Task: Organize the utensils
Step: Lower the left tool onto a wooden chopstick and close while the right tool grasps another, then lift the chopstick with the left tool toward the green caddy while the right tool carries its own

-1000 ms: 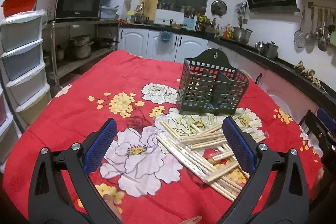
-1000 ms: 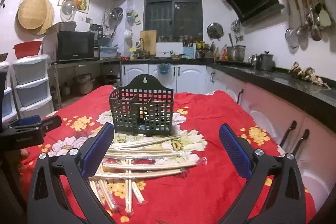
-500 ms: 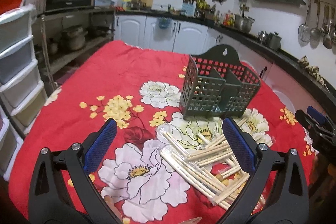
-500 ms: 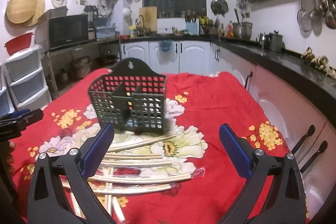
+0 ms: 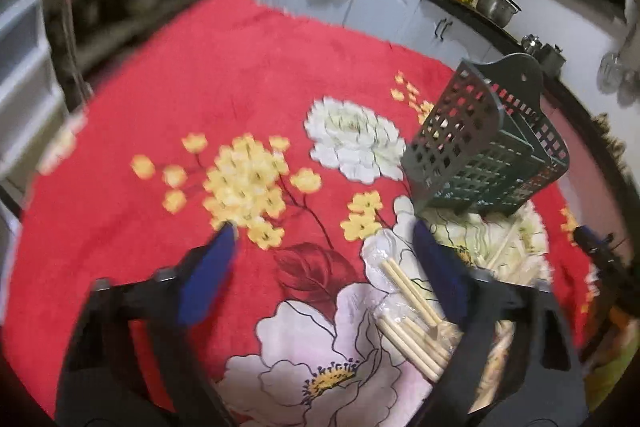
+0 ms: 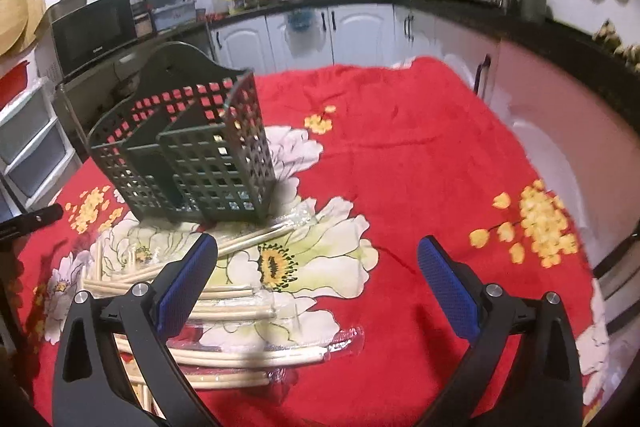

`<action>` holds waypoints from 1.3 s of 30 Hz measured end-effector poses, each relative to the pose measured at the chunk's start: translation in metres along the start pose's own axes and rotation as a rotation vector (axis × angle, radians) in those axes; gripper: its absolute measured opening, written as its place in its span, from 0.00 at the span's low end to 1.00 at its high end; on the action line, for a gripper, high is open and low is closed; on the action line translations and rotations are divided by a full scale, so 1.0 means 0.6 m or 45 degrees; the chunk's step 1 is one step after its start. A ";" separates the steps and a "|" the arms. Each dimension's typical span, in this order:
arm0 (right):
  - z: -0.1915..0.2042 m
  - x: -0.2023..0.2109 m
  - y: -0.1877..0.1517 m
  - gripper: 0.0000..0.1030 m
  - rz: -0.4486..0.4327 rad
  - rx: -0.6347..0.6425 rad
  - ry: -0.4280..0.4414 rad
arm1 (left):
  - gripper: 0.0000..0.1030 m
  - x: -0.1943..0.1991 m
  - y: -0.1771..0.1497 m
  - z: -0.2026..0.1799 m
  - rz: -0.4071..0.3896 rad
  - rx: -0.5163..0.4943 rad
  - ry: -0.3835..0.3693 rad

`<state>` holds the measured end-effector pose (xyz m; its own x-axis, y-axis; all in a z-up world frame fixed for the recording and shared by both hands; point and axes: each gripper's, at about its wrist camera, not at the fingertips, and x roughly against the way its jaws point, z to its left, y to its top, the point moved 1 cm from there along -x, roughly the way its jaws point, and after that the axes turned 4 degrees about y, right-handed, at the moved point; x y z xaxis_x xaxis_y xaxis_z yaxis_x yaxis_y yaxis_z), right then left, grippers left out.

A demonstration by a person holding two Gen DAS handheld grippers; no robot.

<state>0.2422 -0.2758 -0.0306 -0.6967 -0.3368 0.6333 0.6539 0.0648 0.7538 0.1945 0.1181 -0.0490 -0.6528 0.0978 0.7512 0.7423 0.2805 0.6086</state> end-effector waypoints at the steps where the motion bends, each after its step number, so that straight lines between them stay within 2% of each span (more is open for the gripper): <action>1: -0.003 -0.005 0.002 0.94 0.009 -0.004 0.010 | 0.61 -0.007 0.000 0.002 0.023 0.009 -0.016; 4: -0.003 -0.015 0.011 0.94 0.032 0.016 0.023 | 0.54 -0.024 0.000 0.002 0.094 0.022 -0.131; 10: -0.002 -0.045 0.027 0.91 0.086 0.034 0.064 | 0.53 -0.054 -0.001 -0.019 0.172 0.042 -0.242; 11: -0.002 -0.051 0.028 0.85 0.104 0.029 0.080 | 0.50 -0.059 0.001 -0.023 0.179 0.039 -0.248; 15: -0.007 -0.075 0.029 0.79 0.165 0.005 0.118 | 0.39 -0.078 -0.003 -0.037 0.208 0.028 -0.265; 23: -0.014 -0.117 0.026 0.59 0.240 0.003 0.172 | 0.17 -0.092 -0.012 -0.043 0.205 -0.032 -0.232; 31: -0.022 -0.152 0.030 0.44 0.257 0.027 0.172 | 0.09 -0.097 -0.016 -0.052 0.192 -0.072 -0.231; 33: -0.024 -0.156 0.029 0.36 0.254 0.033 0.184 | 0.06 -0.098 -0.016 -0.057 0.187 -0.083 -0.230; 35: -0.025 -0.158 0.029 0.22 0.255 0.026 0.203 | 0.05 -0.099 -0.017 -0.060 0.188 -0.084 -0.236; 39: -0.022 -0.152 0.025 0.09 0.244 0.044 0.213 | 0.03 -0.099 -0.017 -0.059 0.178 -0.088 -0.243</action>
<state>0.3193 -0.2566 -0.0794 -0.5006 -0.4661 0.7295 0.7568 0.1736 0.6302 0.2309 0.0754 -0.0908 -0.5549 0.3116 0.7713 0.8317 0.1860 0.5232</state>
